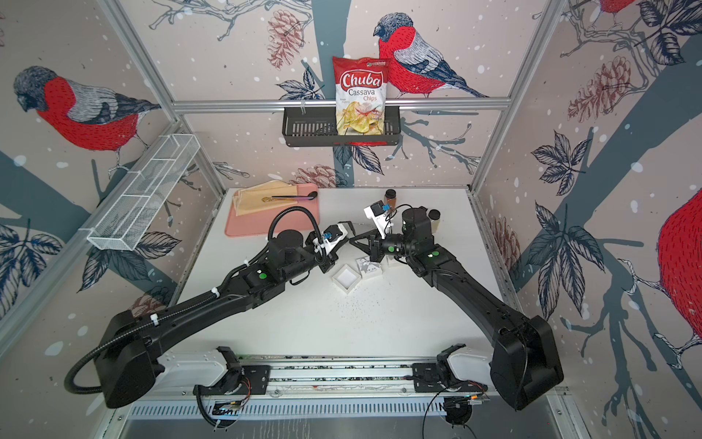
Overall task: Take the necklace out of the lift-off lid jewelry box
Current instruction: Pick up the necklace from the inner lining.
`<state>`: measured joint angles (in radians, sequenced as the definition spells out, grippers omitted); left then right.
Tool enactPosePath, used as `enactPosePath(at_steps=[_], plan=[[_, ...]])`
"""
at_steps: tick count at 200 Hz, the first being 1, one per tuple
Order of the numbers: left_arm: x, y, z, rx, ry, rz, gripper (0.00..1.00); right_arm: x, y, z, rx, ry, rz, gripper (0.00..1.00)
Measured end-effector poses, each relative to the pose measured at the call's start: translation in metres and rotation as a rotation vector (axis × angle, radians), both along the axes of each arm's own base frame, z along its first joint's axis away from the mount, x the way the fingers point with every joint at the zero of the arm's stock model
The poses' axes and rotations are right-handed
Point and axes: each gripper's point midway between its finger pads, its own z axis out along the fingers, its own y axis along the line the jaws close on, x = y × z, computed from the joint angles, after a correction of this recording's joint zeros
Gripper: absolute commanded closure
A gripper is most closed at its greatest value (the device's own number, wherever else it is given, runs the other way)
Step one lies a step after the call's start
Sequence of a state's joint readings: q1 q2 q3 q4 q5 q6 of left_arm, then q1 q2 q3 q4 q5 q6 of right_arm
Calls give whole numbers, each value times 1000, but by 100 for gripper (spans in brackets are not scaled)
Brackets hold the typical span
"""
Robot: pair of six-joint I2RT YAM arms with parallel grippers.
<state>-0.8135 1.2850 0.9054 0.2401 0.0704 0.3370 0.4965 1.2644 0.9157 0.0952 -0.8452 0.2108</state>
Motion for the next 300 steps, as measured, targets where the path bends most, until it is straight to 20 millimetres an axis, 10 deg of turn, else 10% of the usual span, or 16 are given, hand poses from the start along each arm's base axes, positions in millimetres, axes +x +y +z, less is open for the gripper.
enactPosePath(at_steps=[161, 300], plan=[[7, 31, 14, -49, -18, 142, 100, 21, -9, -33, -114, 24, -113, 100], [89, 98, 33, -150, 55, 312, 100, -20, 6, -91, -176, 151, 53, 100]])
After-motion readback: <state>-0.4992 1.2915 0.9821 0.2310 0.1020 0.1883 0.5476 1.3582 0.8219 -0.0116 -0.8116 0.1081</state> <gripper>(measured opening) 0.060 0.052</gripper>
